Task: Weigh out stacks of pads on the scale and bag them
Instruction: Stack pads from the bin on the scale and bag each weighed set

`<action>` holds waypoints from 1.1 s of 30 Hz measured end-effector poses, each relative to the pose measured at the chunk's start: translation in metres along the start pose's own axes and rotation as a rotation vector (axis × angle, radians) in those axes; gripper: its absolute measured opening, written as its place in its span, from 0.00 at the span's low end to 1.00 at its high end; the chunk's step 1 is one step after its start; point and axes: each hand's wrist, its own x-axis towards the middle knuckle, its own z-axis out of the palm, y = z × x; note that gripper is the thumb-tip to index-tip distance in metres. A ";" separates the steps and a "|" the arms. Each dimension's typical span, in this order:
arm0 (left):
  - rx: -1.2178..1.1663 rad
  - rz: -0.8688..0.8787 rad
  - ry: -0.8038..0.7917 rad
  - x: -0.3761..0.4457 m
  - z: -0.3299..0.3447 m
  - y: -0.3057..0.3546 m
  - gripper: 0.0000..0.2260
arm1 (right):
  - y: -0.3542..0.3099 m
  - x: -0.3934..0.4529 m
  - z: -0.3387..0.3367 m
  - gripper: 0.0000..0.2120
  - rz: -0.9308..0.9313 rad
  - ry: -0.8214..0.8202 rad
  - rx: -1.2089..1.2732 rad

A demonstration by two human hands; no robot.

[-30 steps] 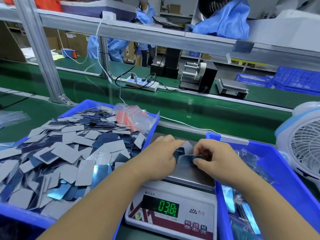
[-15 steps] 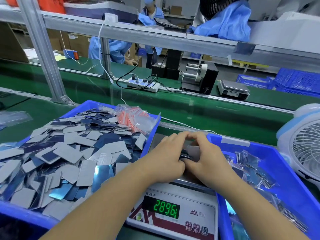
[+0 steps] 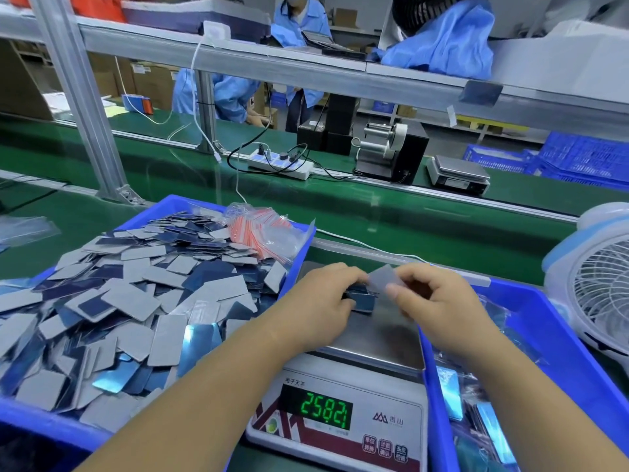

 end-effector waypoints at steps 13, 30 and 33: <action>-0.030 -0.069 0.017 -0.003 0.003 -0.002 0.30 | 0.004 0.007 0.022 0.21 0.007 -0.122 -0.274; 0.189 -0.080 -0.143 -0.003 0.007 0.007 0.37 | -0.005 0.007 0.031 0.15 -0.148 -0.123 -0.465; 0.423 -0.150 -0.235 -0.011 0.008 0.005 0.35 | -0.003 0.004 0.031 0.19 -0.113 -0.145 -0.544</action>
